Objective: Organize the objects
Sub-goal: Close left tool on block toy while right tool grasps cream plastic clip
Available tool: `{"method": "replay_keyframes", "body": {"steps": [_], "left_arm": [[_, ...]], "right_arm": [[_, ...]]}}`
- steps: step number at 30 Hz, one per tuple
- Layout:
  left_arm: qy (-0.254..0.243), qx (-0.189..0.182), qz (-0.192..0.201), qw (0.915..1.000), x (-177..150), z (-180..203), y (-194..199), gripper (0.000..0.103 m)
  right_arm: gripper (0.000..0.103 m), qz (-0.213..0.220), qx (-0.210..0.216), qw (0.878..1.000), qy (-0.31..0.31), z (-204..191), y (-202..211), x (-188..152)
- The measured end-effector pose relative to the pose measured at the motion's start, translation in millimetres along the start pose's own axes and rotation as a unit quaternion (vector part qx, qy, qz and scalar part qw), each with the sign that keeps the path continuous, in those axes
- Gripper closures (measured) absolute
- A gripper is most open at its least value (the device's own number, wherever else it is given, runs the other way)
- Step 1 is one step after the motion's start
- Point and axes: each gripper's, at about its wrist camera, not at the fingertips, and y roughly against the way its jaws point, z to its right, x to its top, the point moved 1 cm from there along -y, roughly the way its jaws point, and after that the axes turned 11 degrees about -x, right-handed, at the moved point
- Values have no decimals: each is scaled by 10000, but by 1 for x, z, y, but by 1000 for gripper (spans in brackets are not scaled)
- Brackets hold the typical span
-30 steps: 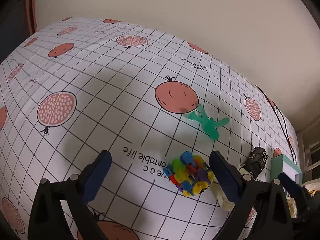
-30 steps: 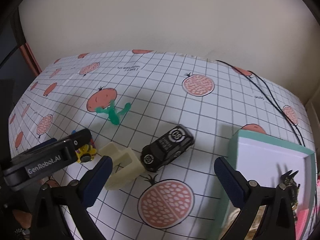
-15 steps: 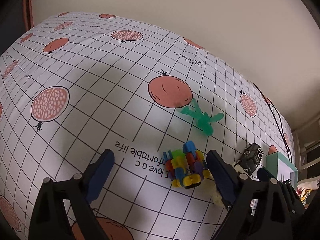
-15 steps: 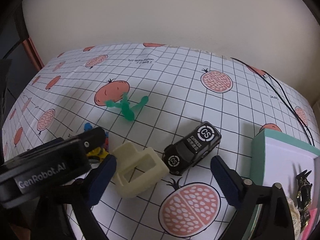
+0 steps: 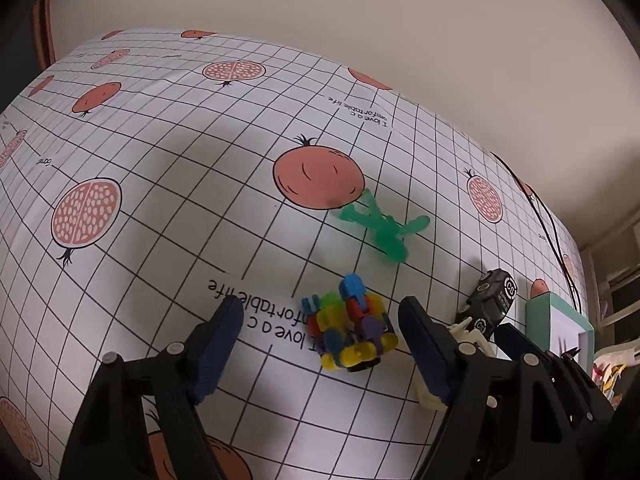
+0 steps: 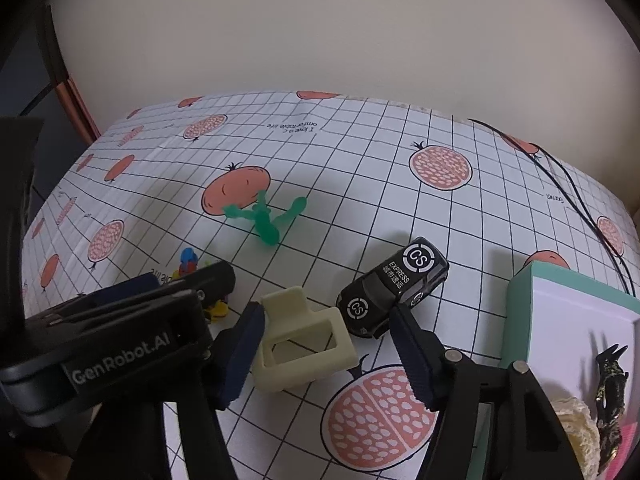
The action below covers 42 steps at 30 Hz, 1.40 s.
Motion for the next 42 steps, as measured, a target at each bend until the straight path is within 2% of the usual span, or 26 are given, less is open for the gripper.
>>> {"method": "replay_keyframes", "body": {"steps": [1, 3, 7, 9, 10, 15, 19, 34, 37, 39, 42], "left_arm": [[-3, -17, -4, 10000, 0, 0, 0, 25], [-36, -2, -30, 10000, 1, 2, 0, 37], [-68, -34, -71, 9999, 1, 3, -1, 46], [-85, 6, -91, 9999, 1, 4, -2, 61], [-109, 54, -101, 9999, 1, 5, -2, 64], [-141, 41, -101, 9998, 0, 4, -2, 64], [-123, 21, -92, 9999, 0, 3, -1, 64], [-131, 25, -79, 9999, 0, 3, 0, 64], [-134, 22, -82, 9999, 0, 3, -1, 64], [-129, 22, -82, 9999, 0, 3, -1, 64], [-140, 27, -91, 9999, 0, 4, 0, 64]], "right_arm": [[35, -12, 16, 10000, 13, 0, 0, 0], [34, -7, 18, 10000, 33, 0, 0, -1], [33, -18, 27, 10000, 67, -1, 1, -1], [32, -26, 20, 10000, 74, -1, 1, -2], [31, -28, 25, 10000, 83, -1, 1, -2], [31, -47, 78, 9999, 112, -1, 1, -2], [25, -35, 100, 9998, 153, -2, 2, -2], [25, -171, 109, 9997, 129, -4, -5, -7], [29, -171, 85, 9997, 158, -4, -5, -9], [46, -166, 107, 9997, 146, -3, -4, -8], [48, -184, 46, 9997, 130, -1, -4, -8]]}}
